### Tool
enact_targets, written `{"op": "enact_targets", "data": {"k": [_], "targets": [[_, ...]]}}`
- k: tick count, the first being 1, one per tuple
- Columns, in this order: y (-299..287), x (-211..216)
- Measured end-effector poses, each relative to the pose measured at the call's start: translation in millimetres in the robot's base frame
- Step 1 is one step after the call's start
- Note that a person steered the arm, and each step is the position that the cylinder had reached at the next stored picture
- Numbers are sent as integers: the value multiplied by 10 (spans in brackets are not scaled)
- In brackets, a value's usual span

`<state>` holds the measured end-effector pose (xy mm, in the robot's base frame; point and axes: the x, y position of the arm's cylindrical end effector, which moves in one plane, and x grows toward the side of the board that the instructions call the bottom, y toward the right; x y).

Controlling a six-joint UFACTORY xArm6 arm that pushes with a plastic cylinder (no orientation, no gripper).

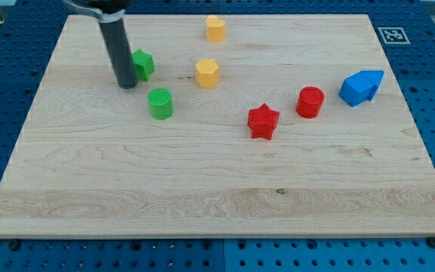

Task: Push the heart towards the hexagon

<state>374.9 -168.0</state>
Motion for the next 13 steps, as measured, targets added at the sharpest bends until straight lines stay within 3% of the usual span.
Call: {"op": "enact_targets", "data": {"k": [1,2,4,5,7,9,13], "targets": [[-424,-83],[-572,-655],[-347,-1696],[-87,-1837],[125,-1825],[1414,-1816],[1666,-1527]]}}
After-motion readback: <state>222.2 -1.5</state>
